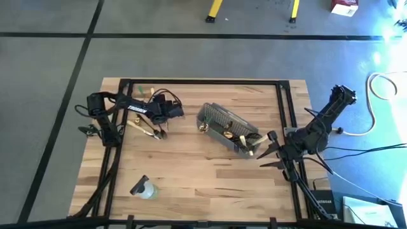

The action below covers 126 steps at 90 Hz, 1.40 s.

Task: Sort silverware
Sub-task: Put the silver knife into the cutlery rack

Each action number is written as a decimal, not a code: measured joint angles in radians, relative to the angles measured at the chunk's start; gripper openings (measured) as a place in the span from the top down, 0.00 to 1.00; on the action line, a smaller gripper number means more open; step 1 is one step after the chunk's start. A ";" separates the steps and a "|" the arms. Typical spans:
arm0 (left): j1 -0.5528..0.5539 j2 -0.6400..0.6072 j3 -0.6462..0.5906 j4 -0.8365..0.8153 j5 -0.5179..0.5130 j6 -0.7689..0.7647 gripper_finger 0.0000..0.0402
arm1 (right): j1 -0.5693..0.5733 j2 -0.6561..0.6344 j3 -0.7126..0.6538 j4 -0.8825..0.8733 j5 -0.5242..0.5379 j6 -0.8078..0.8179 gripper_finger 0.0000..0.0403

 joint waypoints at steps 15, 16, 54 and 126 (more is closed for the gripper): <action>0.012 0.001 -0.026 0.084 -0.005 0.064 0.45 | 0.000 0.000 0.000 -0.001 0.000 -0.004 0.73; 0.014 0.001 -0.027 0.084 -0.005 0.067 0.44 | 0.000 0.000 0.000 -0.001 0.000 -0.005 0.73; 0.041 0.078 -0.027 0.177 0.025 0.111 0.42 | 0.000 0.000 0.000 0.002 0.008 -0.037 0.73; 0.004 0.119 -0.025 0.168 -0.015 0.045 0.86 | 0.000 0.000 0.000 0.003 0.010 -0.027 0.73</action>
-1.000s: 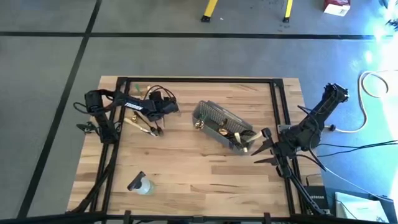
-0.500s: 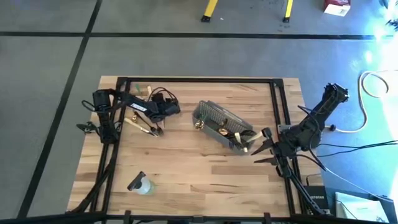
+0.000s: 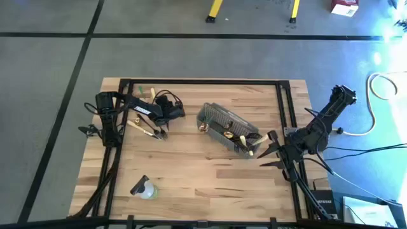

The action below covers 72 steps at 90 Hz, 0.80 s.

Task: Sort silverware
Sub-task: Put the silver knife into the cutlery rack

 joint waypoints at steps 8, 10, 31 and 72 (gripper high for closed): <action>-0.011 -0.004 0.000 -0.007 0.000 0.010 0.86 | 0.000 0.000 0.000 0.000 0.000 0.001 0.73; -0.015 -0.008 -0.001 -0.009 0.003 0.013 0.86 | 0.000 0.000 0.000 0.000 0.000 0.002 0.73; -0.076 -0.104 -0.006 -0.029 0.054 0.045 0.86 | 0.000 0.000 0.000 0.003 0.000 0.019 0.73; -0.334 -0.523 -0.003 0.291 -0.162 0.526 0.86 | 0.000 -0.003 0.000 0.259 0.300 -0.220 0.73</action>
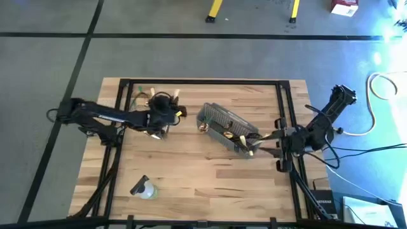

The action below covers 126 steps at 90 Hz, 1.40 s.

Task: Sort silverware
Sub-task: Put the silver knife into the cutlery rack

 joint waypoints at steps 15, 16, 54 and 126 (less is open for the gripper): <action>-0.090 -0.002 0.003 0.557 0.149 0.404 0.86 | 0.000 0.000 0.000 0.039 0.005 -0.021 0.73; -0.095 0.002 0.005 0.588 0.165 0.426 0.86 | 0.000 0.001 0.000 0.042 0.006 -0.021 0.73; -0.136 0.297 0.260 0.950 0.749 0.773 0.86 | -0.120 0.015 0.000 0.220 -0.074 0.218 0.73; -0.180 0.478 0.465 0.899 0.894 0.802 0.86 | -0.639 0.214 0.001 0.373 -0.731 0.381 0.39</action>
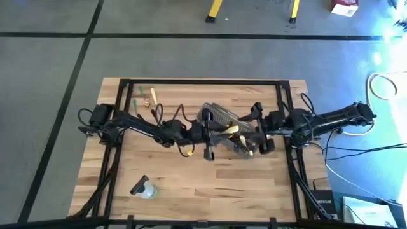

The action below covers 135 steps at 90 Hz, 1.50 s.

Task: Sort silverware
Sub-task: Put the silver knife into the cutlery rack

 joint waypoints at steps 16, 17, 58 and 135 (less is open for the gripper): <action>0.007 0.000 0.000 0.005 -0.001 -0.002 0.86 | -0.036 0.080 0.000 0.092 -0.027 0.018 0.37; 0.007 0.000 0.000 0.003 -0.001 -0.002 0.86 | -0.039 0.086 0.000 0.098 -0.027 0.020 0.37; 0.006 0.000 0.000 -0.025 -0.012 -0.003 0.86 | -0.043 0.187 0.000 0.274 -0.068 0.015 0.42; 0.000 0.000 -0.002 -0.049 -0.018 -0.003 0.86 | -0.043 0.272 0.085 0.224 -0.140 0.008 0.69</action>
